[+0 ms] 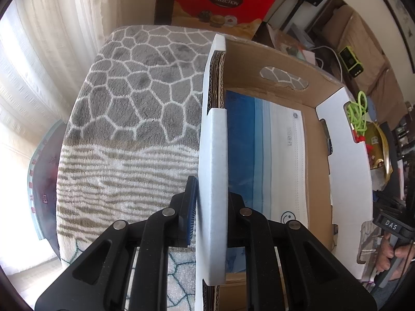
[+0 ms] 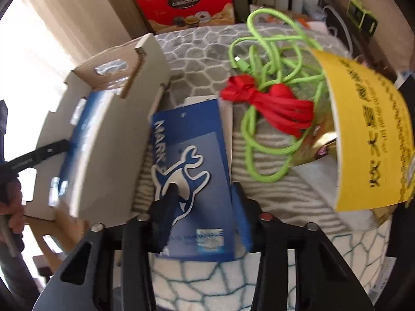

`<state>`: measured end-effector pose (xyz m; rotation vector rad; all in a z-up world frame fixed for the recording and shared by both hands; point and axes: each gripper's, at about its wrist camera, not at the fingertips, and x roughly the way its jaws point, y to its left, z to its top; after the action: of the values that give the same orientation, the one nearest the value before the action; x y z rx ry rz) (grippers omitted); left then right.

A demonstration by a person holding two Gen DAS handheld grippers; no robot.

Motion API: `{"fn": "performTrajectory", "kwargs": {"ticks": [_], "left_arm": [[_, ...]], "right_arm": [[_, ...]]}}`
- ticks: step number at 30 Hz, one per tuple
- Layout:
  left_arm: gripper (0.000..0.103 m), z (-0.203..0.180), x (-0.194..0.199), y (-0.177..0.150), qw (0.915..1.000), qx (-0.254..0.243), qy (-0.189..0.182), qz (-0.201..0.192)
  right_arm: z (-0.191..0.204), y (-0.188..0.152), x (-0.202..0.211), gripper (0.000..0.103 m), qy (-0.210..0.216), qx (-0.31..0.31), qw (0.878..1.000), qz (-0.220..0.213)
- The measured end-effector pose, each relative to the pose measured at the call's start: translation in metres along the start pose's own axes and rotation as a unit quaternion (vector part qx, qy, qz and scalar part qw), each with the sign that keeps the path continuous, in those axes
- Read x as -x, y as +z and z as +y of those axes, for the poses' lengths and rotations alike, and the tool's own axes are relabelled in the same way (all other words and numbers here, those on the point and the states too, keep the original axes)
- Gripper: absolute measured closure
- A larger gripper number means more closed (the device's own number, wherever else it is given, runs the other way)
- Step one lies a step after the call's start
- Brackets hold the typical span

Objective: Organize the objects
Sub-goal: 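Reach the right tool to the blue MARK FAIRWHALE tag card and grasp it, then lift the tag card with the right tool and carry it to the box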

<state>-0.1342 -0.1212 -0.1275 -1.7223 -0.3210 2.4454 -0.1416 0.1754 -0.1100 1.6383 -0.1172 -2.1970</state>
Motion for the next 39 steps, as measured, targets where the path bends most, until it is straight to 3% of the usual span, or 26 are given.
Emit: {"fn": "performTrajectory", "kwargs": {"ticks": [3,8,15,20,22,26,29,35,39], "left_arm": [[0.089,-0.001,0.0,0.0,1.0,0.0,0.0,0.0],[0.088,-0.002,0.0,0.0,1.0,-0.003,0.001,-0.001],[0.089,-0.002,-0.001,0.0,1.0,-0.006,-0.002,-0.002],[0.088,-0.001,-0.002,0.0,0.9998,-0.014,0.01,-0.004],[0.087,-0.005,-0.002,0.001,0.9995,-0.024,0.022,-0.004],[0.084,-0.006,-0.001,0.0,0.9988,-0.036,0.034,-0.006],[0.084,-0.006,0.0,-0.001,0.9984,-0.039,0.04,-0.007],[0.085,-0.012,0.001,-0.002,0.9954,-0.063,0.071,-0.009],[0.092,-0.006,0.007,-0.005,0.9891,-0.073,0.127,-0.02]], "right_arm": [[-0.01,0.001,-0.004,0.071,0.077,-0.024,0.997,0.01],[-0.036,0.002,-0.01,0.071,0.15,-0.094,0.984,0.002],[-0.026,0.006,-0.023,0.073,0.209,-0.107,0.972,0.016],[-0.027,0.011,-0.022,0.08,0.234,-0.122,0.964,-0.006],[-0.027,0.014,-0.02,0.08,0.23,-0.126,0.965,-0.015],[-0.022,0.017,-0.017,0.08,0.162,-0.112,0.98,-0.023],[-0.02,0.016,-0.014,0.08,0.141,-0.104,0.984,-0.023],[-0.02,0.01,-0.013,0.076,0.142,-0.086,0.986,-0.022],[-0.017,0.011,-0.012,0.075,0.136,-0.08,0.987,-0.024]]}}
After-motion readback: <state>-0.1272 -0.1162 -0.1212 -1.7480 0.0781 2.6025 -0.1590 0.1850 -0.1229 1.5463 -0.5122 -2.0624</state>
